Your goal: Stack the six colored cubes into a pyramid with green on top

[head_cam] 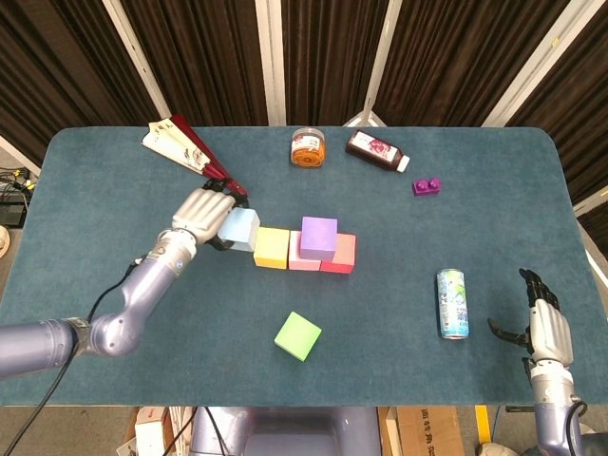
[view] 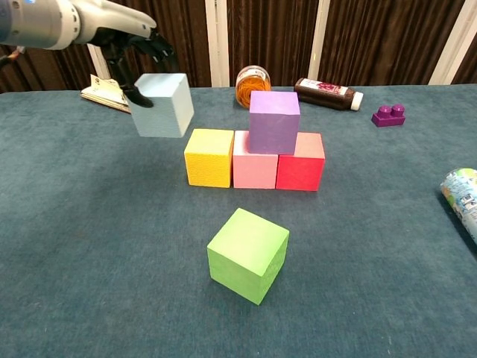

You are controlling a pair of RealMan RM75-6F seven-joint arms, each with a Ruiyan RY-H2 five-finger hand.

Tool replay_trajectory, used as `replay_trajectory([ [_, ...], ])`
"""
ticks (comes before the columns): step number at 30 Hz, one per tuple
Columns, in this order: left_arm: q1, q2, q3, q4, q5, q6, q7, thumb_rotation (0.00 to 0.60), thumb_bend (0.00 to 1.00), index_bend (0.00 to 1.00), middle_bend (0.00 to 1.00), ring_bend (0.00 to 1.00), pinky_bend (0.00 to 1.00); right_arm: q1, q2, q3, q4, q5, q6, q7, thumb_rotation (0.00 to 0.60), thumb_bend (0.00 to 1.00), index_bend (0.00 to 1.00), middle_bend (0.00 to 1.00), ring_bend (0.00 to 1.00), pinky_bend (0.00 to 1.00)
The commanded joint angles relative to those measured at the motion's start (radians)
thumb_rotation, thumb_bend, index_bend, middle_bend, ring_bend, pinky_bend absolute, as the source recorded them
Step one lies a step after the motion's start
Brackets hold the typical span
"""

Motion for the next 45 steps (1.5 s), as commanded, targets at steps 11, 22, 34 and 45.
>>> replay_trajectory([
  [11,-0.106,-0.096,-0.032,-0.048,-0.190,0.144,0.127,0.600,0.37,0.31,0.29,0.00,0.00,-0.005,0.015,0.002,0.003,-0.005,-0.010,0.026,0.600,0.27,0.06,0.06,0.00,0.00],
  [22,-0.151,-0.156,-0.049,-0.025,-0.261,0.191,0.197,0.600,0.37,0.30,0.29,0.00,0.00,-0.006,0.019,0.004,0.003,-0.003,-0.010,0.033,0.600,0.27,0.06,0.06,0.00,0.00],
  [34,-0.166,-0.190,-0.070,-0.006,-0.327,0.244,0.251,0.600,0.36,0.30,0.29,0.00,0.00,-0.012,0.026,0.008,0.004,-0.005,-0.007,0.049,0.600,0.27,0.06,0.06,0.00,0.00],
  [45,-0.186,-0.243,-0.102,0.015,-0.350,0.284,0.293,0.600,0.36,0.30,0.29,0.00,0.00,-0.015,0.031,0.009,0.003,-0.007,-0.009,0.061,0.600,0.27,0.06,0.06,0.00,0.00],
])
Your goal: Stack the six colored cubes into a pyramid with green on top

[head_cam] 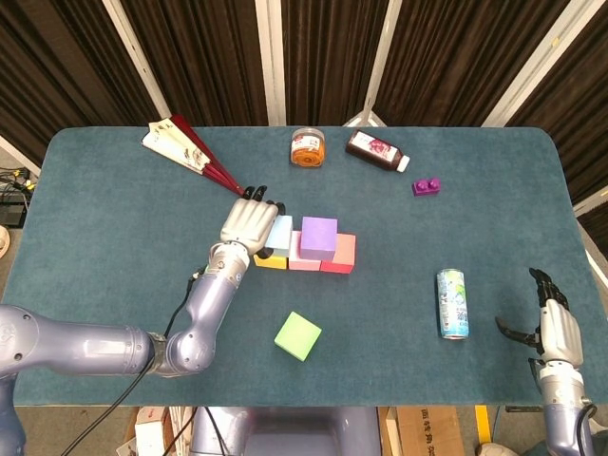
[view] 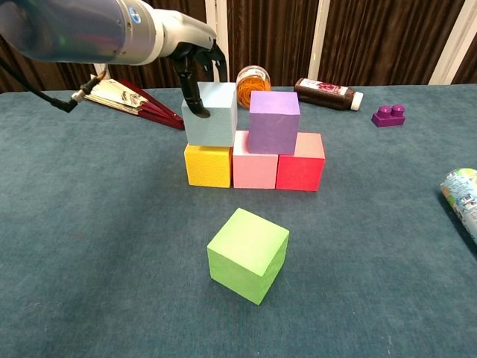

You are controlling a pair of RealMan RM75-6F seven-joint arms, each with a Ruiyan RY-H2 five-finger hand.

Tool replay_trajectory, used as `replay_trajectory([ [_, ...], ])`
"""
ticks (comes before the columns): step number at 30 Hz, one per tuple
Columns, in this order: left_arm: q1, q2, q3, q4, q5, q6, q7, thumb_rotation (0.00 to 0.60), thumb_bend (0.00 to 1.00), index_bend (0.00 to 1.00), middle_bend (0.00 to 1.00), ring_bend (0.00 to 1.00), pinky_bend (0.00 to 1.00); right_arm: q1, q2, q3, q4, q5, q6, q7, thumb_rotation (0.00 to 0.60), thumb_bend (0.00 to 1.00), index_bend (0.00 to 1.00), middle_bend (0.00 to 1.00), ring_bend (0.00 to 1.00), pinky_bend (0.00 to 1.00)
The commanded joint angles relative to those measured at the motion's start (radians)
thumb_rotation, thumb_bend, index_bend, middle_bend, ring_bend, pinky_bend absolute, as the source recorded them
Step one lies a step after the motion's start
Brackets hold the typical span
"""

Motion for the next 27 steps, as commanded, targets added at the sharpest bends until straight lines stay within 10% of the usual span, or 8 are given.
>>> replay_trajectory([
  [1,-0.005,-0.011,-0.008,0.004,-0.009,0.011,0.012,0.600,0.36,0.30,0.29,0.00,0.00,-0.001,0.002,0.000,0.000,-0.002,-0.001,0.004,0.600,0.27,0.06,0.06,0.00,0.00],
  [27,-0.019,-0.071,-0.097,0.032,-0.122,0.077,0.114,0.600,0.35,0.31,0.30,0.00,0.00,-0.007,0.010,-0.002,-0.004,-0.015,0.009,0.007,0.600,0.27,0.06,0.06,0.00,0.00],
])
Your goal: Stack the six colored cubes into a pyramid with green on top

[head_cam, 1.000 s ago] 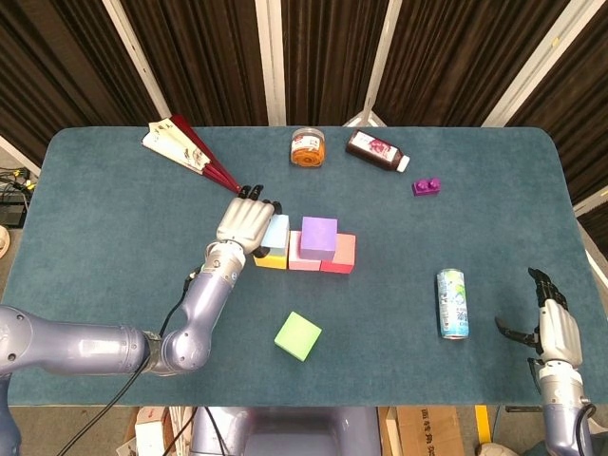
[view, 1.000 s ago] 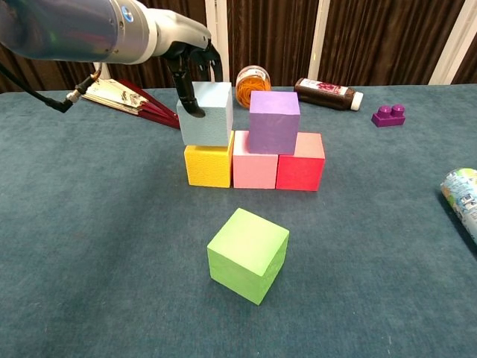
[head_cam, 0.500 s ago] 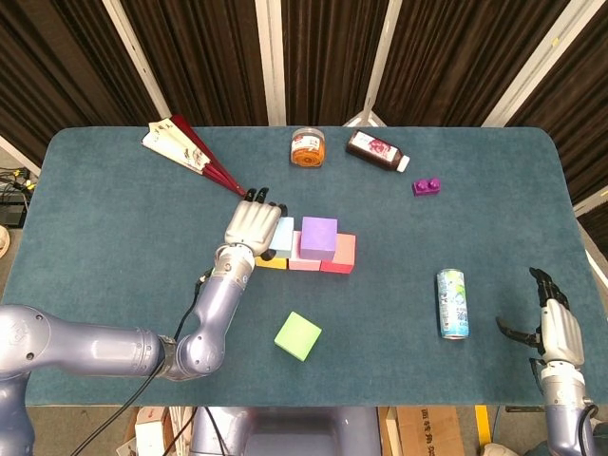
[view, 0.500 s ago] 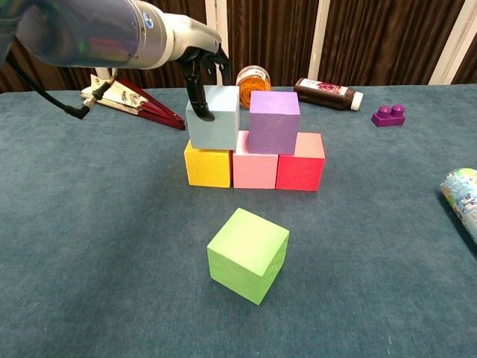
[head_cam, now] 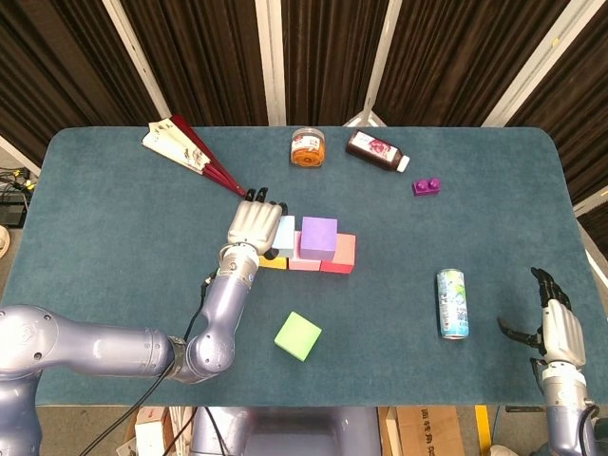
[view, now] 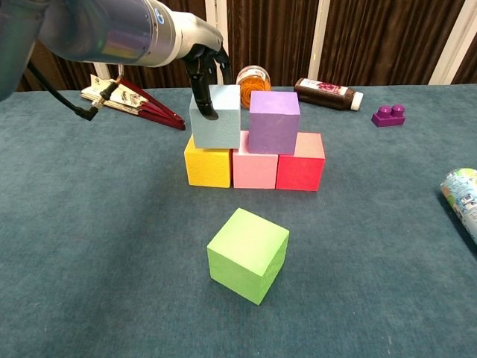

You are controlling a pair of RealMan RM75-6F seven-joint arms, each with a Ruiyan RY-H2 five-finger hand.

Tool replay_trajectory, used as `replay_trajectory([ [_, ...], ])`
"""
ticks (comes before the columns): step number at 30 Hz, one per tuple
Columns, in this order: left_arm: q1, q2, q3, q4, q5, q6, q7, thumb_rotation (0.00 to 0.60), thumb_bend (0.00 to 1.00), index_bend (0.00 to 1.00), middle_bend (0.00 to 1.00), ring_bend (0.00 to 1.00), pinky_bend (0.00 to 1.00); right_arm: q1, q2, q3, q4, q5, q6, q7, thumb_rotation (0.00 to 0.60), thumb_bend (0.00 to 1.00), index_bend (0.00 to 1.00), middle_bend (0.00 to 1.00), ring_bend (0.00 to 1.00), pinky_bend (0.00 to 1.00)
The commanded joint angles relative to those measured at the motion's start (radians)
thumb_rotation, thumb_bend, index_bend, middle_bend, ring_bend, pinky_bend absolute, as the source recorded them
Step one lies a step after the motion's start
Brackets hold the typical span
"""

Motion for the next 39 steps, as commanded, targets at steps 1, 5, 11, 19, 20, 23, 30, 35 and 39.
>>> replay_trajectory([
  [1,0.001,-0.004,-0.004,0.004,-0.001,-0.003,0.003,0.600,0.35,0.31,0.30,0.00,0.00,0.000,0.000,0.000,0.000,0.001,0.000,0.000,0.600,0.27,0.06,0.06,0.00,0.00],
  [5,0.004,-0.013,-0.010,0.012,0.011,-0.007,0.003,0.600,0.35,0.31,0.30,0.00,0.00,0.000,0.000,0.001,0.001,0.004,-0.002,0.000,0.600,0.27,0.06,0.06,0.00,0.00],
  [11,0.010,-0.023,-0.016,0.014,0.022,-0.009,0.004,0.600,0.35,0.31,0.29,0.00,0.00,0.000,0.002,0.002,0.001,0.007,-0.004,0.003,0.600,0.27,0.06,0.06,0.00,0.00],
  [19,0.014,-0.030,-0.024,0.020,0.026,-0.007,0.011,0.600,0.35,0.31,0.29,0.00,0.00,-0.001,0.004,0.003,0.000,0.008,-0.004,0.006,0.600,0.27,0.06,0.06,0.00,0.00],
  [20,0.015,-0.031,-0.025,0.020,0.027,-0.007,0.012,0.600,0.35,0.31,0.29,0.00,0.00,-0.002,0.005,0.004,0.000,0.008,-0.003,0.006,0.600,0.27,0.06,0.06,0.00,0.00],
  [23,0.016,-0.035,-0.028,0.025,0.029,-0.005,0.014,0.600,0.35,0.31,0.29,0.00,0.00,-0.002,0.005,0.003,0.000,0.008,-0.004,0.007,0.600,0.27,0.06,0.06,0.00,0.00],
  [30,0.019,-0.044,-0.034,0.031,0.036,-0.007,0.016,0.600,0.35,0.31,0.29,0.00,0.00,-0.002,0.007,0.005,-0.001,0.014,-0.006,0.006,0.600,0.27,0.07,0.06,0.00,0.00],
  [35,0.021,-0.049,-0.039,0.033,0.037,-0.008,0.019,0.600,0.34,0.31,0.29,0.00,0.00,-0.002,0.009,0.006,-0.003,0.017,-0.006,0.008,0.600,0.27,0.07,0.06,0.00,0.00],
  [39,0.022,-0.050,-0.041,0.032,0.033,-0.007,0.026,0.600,0.34,0.31,0.29,0.00,0.00,-0.001,0.008,0.006,-0.003,0.018,-0.008,0.009,0.600,0.27,0.07,0.06,0.00,0.00],
])
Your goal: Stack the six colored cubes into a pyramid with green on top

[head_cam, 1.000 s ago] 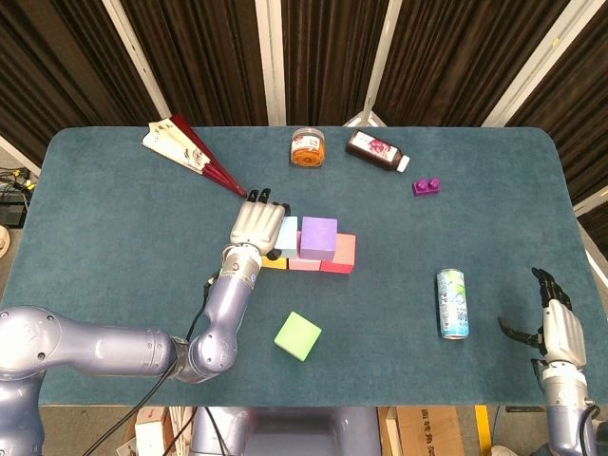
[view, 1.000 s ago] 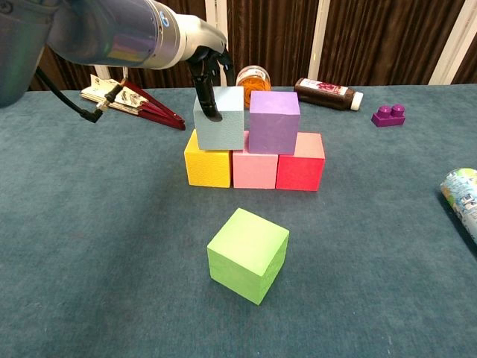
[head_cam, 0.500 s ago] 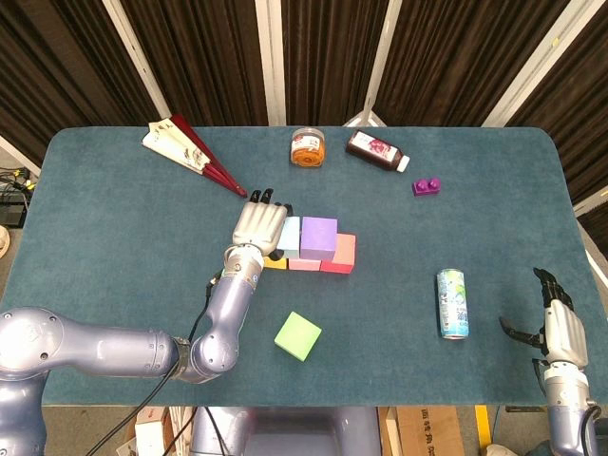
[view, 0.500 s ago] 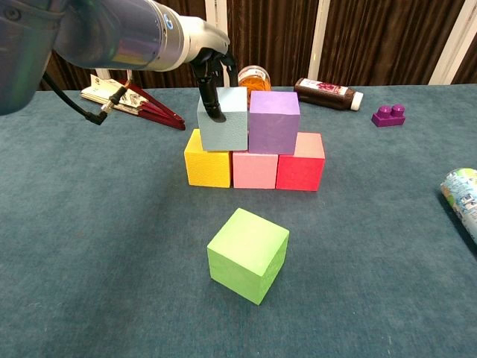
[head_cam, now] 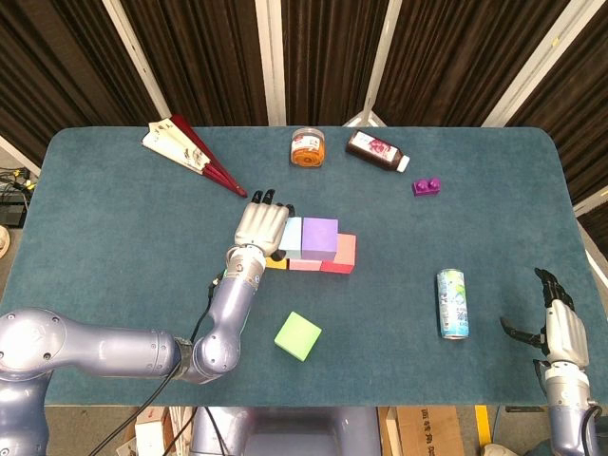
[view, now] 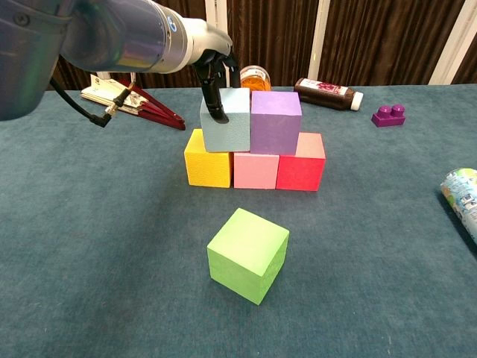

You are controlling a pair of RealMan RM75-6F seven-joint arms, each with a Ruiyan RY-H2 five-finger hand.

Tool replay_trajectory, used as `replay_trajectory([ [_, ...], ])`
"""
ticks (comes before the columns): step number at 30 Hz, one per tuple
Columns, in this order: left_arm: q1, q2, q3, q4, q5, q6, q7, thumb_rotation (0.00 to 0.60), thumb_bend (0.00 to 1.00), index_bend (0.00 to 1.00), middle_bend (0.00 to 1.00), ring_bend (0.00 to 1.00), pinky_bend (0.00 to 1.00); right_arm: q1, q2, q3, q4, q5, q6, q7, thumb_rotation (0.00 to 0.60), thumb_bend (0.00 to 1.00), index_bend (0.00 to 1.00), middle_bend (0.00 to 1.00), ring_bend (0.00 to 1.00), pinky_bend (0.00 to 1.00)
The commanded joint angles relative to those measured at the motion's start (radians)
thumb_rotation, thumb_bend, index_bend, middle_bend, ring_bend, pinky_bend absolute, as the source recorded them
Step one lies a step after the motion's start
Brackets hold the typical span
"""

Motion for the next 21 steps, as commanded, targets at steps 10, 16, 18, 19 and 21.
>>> replay_trajectory([
  [10,-0.002,0.000,-0.012,-0.015,-0.004,0.013,0.015,0.600,0.33,0.30,0.29,0.00,0.00,0.000,0.001,0.002,0.001,0.003,-0.002,0.004,0.600,0.27,0.07,0.06,0.00,0.00],
  [16,-0.002,-0.002,-0.014,-0.014,-0.012,0.021,0.026,0.600,0.33,0.30,0.28,0.00,0.00,-0.001,0.002,0.002,0.001,0.003,-0.002,0.006,0.600,0.27,0.07,0.06,0.00,0.00],
  [18,-0.001,-0.005,-0.012,-0.009,-0.010,0.023,0.029,0.600,0.33,0.30,0.28,0.00,0.00,-0.002,0.003,0.002,0.000,0.003,-0.001,0.007,0.600,0.27,0.07,0.06,0.00,0.00],
  [19,-0.001,-0.007,-0.012,-0.007,-0.010,0.023,0.030,0.600,0.33,0.30,0.28,0.00,0.00,-0.001,0.003,0.002,0.001,0.004,-0.002,0.007,0.600,0.27,0.07,0.06,0.00,0.00],
  [21,0.001,-0.009,-0.013,-0.002,-0.009,0.021,0.029,0.600,0.33,0.30,0.28,0.00,0.00,0.000,0.003,0.002,0.002,0.005,-0.004,0.006,0.600,0.27,0.07,0.06,0.00,0.00],
])
